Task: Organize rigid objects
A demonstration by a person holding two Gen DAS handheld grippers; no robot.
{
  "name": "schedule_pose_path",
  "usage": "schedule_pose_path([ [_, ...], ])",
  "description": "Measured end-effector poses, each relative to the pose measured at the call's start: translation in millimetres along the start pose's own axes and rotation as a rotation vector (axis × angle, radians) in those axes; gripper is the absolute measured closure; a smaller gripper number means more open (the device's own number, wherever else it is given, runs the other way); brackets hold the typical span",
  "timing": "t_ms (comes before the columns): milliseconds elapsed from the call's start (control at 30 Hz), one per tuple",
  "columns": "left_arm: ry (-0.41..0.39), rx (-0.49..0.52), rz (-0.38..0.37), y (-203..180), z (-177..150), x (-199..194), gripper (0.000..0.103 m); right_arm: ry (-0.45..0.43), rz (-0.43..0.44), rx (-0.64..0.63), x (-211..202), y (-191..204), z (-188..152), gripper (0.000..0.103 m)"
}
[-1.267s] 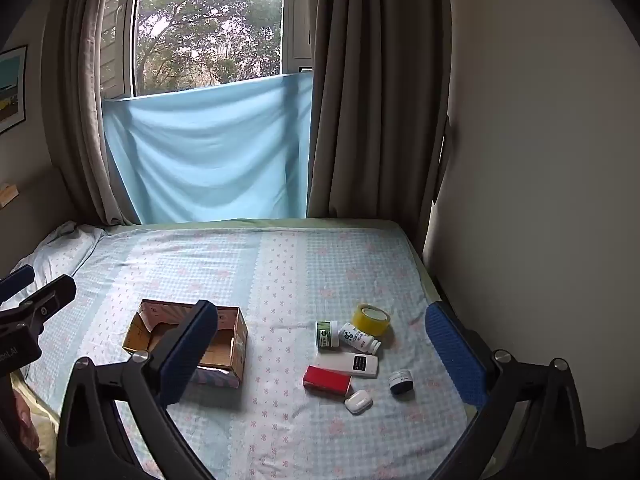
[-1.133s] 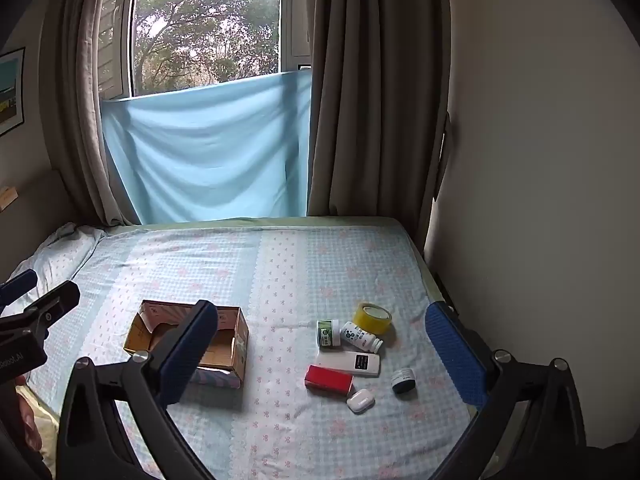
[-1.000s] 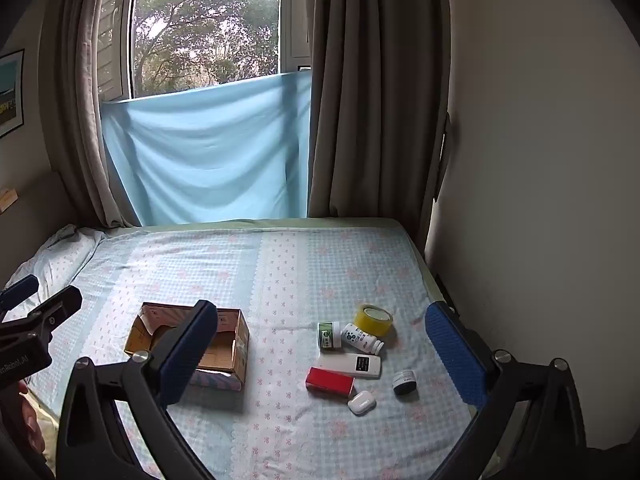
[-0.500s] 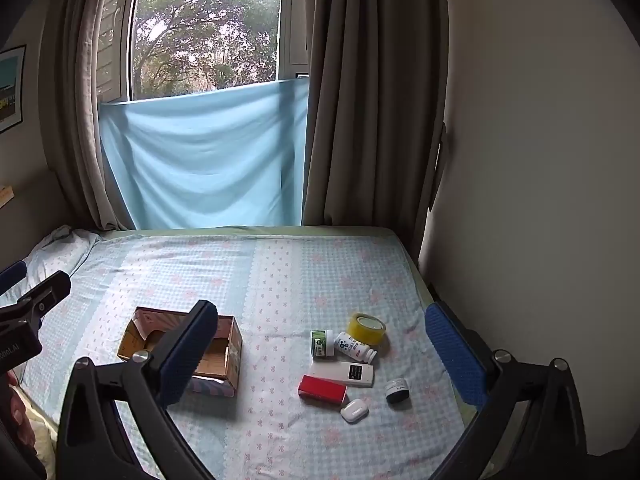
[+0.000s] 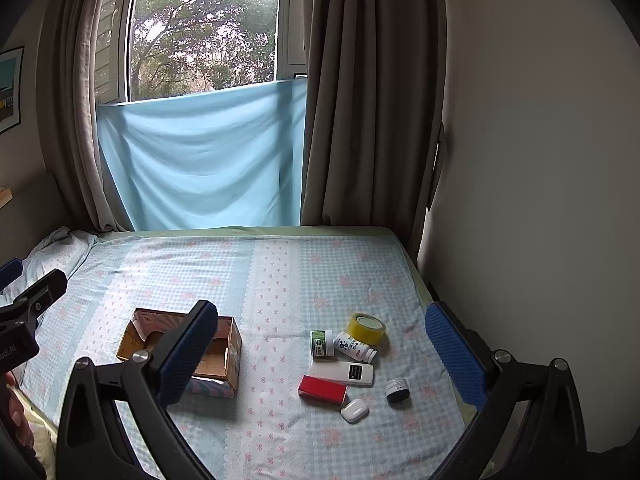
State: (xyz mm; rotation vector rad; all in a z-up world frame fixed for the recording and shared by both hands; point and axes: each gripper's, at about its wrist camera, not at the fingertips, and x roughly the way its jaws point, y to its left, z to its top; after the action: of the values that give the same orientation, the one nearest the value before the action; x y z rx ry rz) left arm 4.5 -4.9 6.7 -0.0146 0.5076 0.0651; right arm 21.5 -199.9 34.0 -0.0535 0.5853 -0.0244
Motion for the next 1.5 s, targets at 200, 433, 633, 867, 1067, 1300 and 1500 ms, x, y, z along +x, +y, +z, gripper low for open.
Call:
schedule_pose_path([
  [200,-0.003,0.001,-0.001,-0.7,-0.7,1.6,0.000,-0.001,0.001,-0.002,-1.0,2.2,0.2,0.000],
  [433,-0.004,0.004,0.005,1.4,-0.1,1.3,0.000,-0.001,-0.005,-0.006,-1.5,7.1,-1.3,0.000],
  [633,-0.006,0.007,0.003,5.1,1.4,1.0,0.000,-0.002,0.000,0.005,-2.0,8.5,-1.0,0.000],
  [867,-0.010,0.008,-0.002,5.2,-0.3,0.2,0.000,-0.005,0.005,0.009,-4.0,9.9,0.4,0.000],
  [1067,-0.014,0.012,-0.004,4.0,-1.5,-1.5,0.000,-0.004,0.001,0.014,-3.2,7.2,0.5,0.000],
  [1300,-0.013,0.011,-0.005,3.6,-1.8,-2.1,0.000,0.008,-0.007,0.016,-4.9,8.3,-1.5,0.000],
  [1500,-0.010,0.010,-0.008,3.7,-0.9,-2.7,0.000,0.007,-0.007,0.014,-4.7,8.0,-1.6,0.000],
])
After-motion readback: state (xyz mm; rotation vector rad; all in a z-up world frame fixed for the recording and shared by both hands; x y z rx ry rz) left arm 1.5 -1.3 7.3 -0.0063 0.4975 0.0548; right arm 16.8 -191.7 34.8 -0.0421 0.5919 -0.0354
